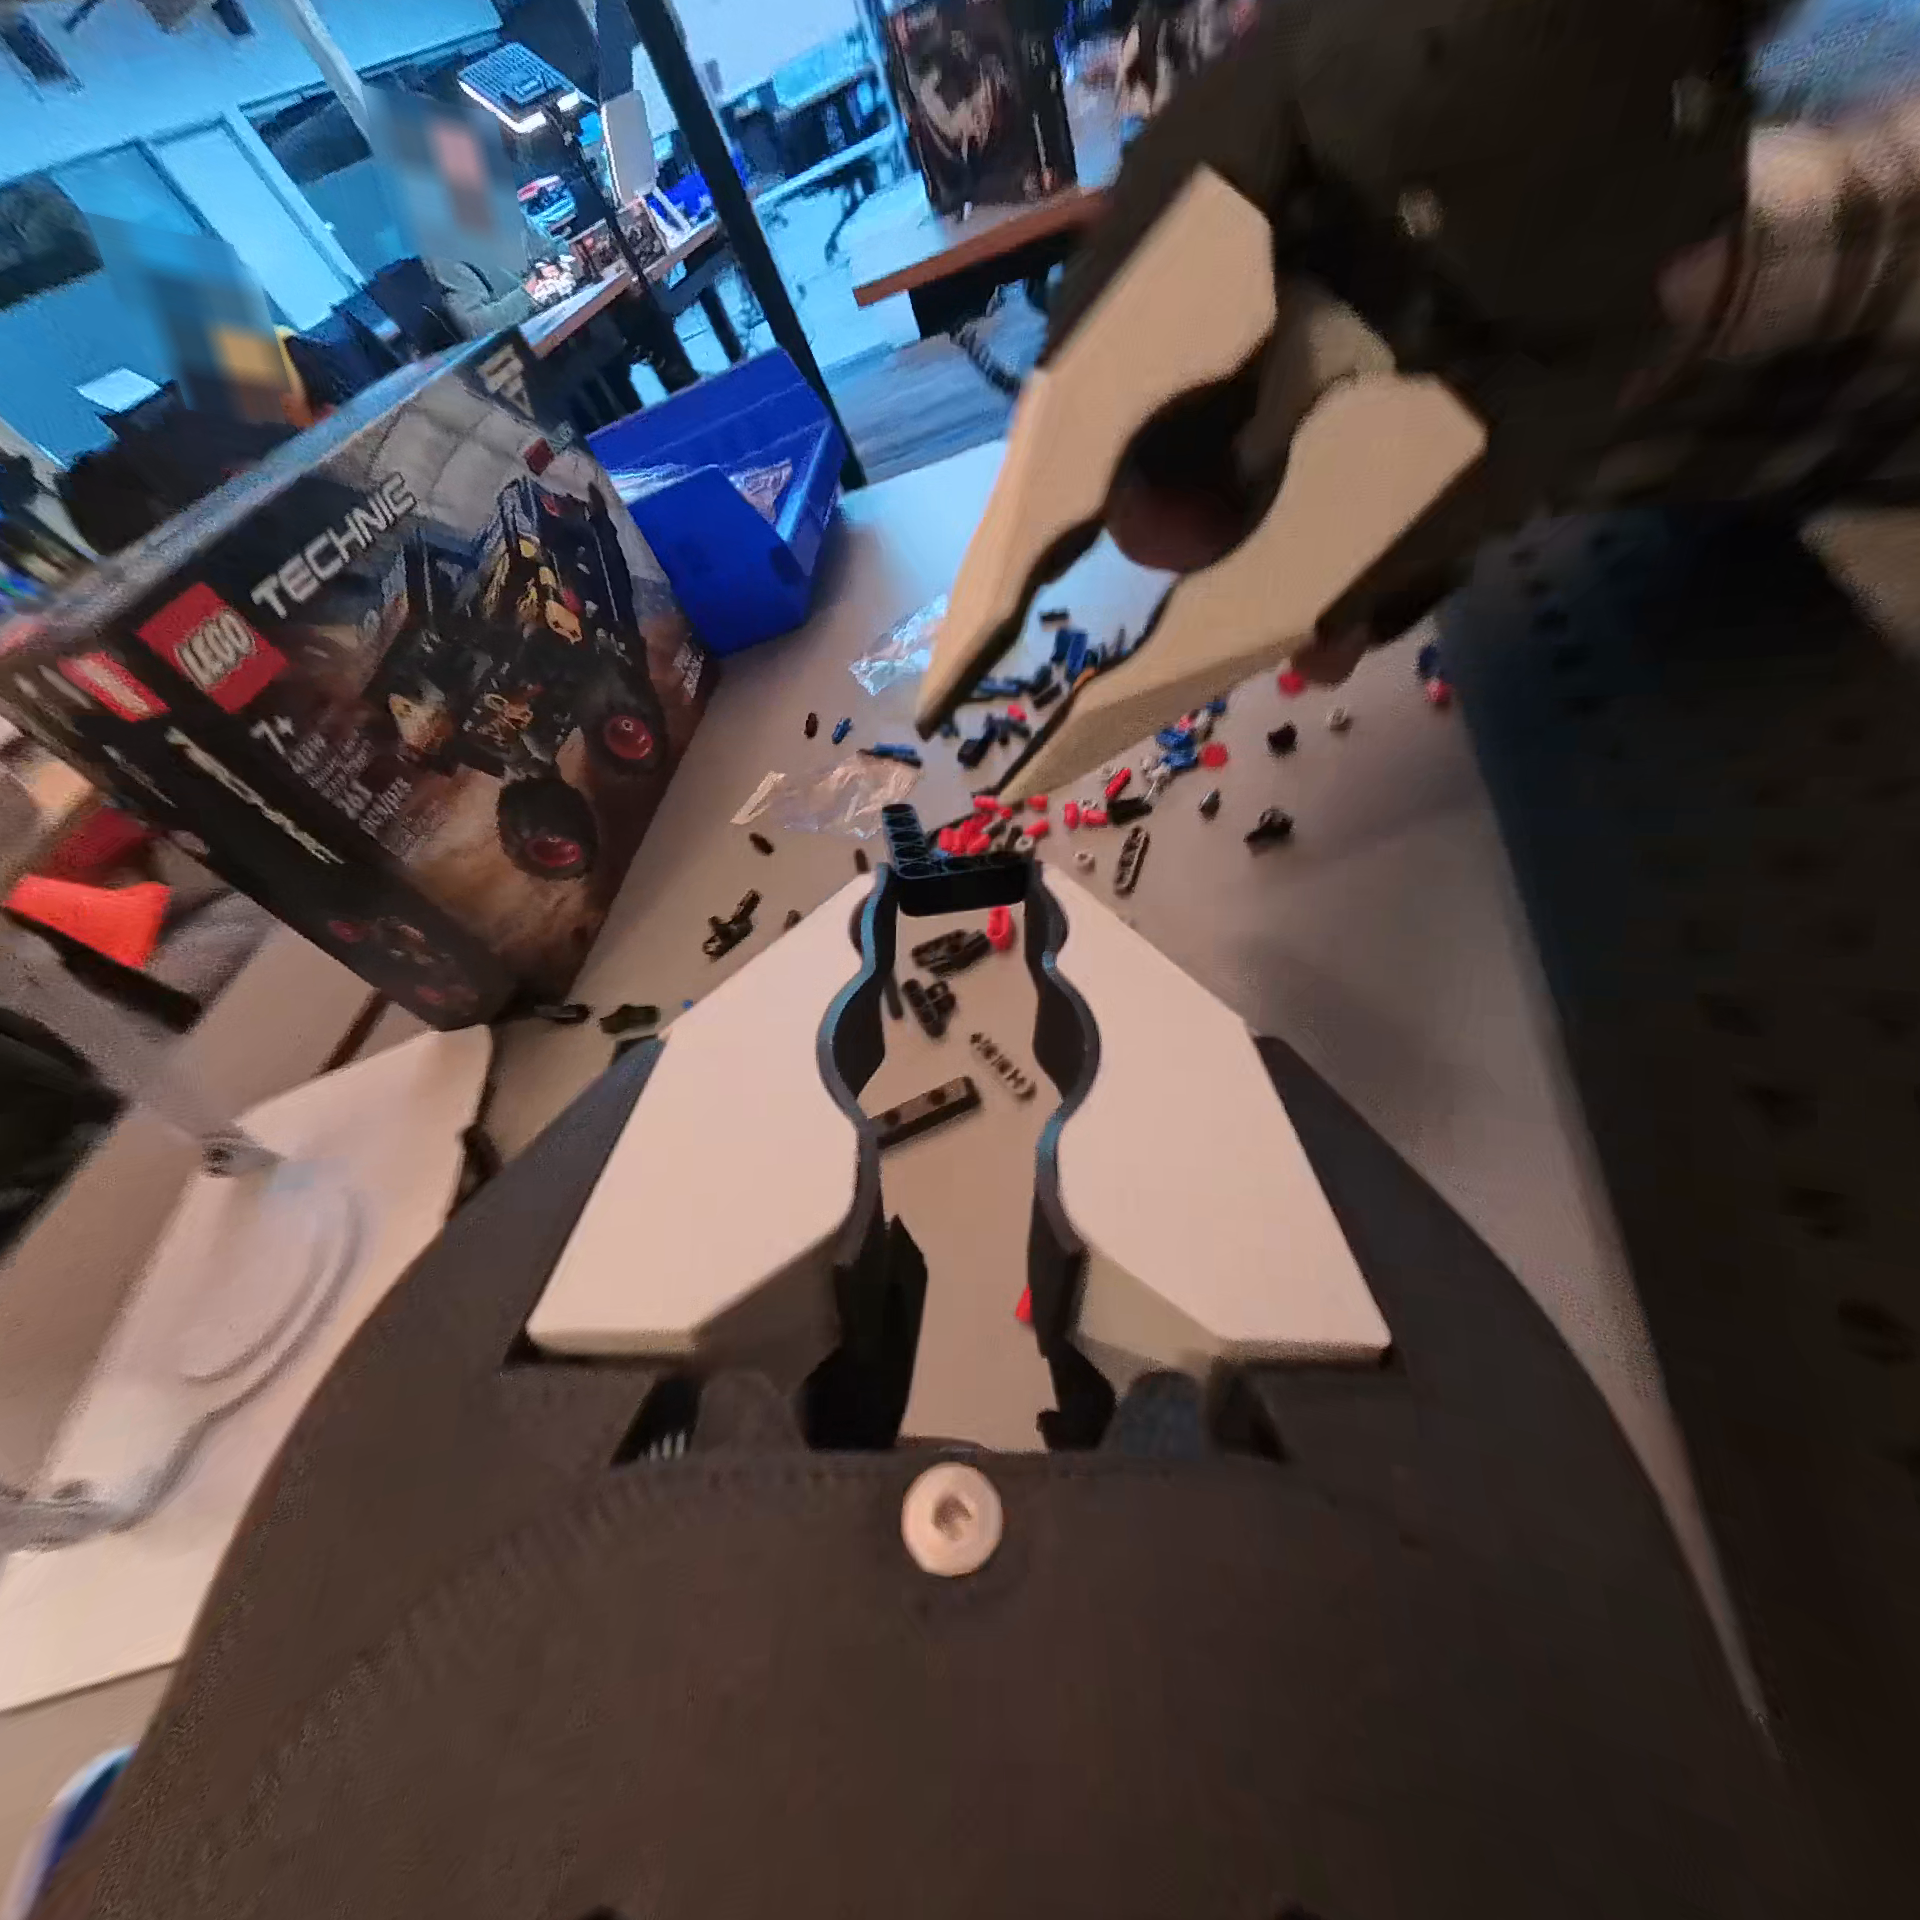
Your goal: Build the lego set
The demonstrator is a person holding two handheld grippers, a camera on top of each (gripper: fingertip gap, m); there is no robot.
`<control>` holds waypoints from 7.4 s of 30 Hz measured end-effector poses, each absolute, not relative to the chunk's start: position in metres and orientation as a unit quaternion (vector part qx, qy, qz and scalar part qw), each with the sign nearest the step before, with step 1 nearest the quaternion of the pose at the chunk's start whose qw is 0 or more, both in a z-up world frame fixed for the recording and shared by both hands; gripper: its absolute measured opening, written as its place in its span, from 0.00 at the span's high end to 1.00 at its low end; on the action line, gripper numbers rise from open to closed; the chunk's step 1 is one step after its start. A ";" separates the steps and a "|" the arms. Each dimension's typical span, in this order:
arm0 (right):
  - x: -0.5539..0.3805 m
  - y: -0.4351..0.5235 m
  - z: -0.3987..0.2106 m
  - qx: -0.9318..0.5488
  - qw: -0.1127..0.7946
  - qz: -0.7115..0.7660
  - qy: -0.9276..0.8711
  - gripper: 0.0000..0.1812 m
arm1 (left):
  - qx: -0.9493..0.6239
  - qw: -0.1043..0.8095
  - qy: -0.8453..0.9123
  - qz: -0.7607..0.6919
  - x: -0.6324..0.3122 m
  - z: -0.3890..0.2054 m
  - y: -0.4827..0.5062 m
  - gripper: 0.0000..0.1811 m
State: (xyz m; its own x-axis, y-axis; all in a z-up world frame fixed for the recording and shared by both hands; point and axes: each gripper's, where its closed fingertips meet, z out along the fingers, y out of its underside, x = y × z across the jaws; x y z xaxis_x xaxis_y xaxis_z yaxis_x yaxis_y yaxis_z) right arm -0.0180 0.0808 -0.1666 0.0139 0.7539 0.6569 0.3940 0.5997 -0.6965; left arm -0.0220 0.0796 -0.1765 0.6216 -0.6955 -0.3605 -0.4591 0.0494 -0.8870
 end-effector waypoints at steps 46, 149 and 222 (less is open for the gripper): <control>-0.033 0.066 -0.182 -0.460 0.484 0.326 -0.669 0.98 | -0.699 0.567 0.366 -0.237 -0.027 -0.171 0.069 0.86; -0.006 0.124 -0.177 -0.519 0.574 0.274 -0.571 0.98 | -0.776 0.394 0.481 -0.103 -0.054 -0.268 0.058 0.72; -0.015 0.061 -0.188 -0.549 0.280 0.587 -0.525 0.98 | -0.529 0.603 0.536 0.264 -0.022 -0.174 0.078 0.98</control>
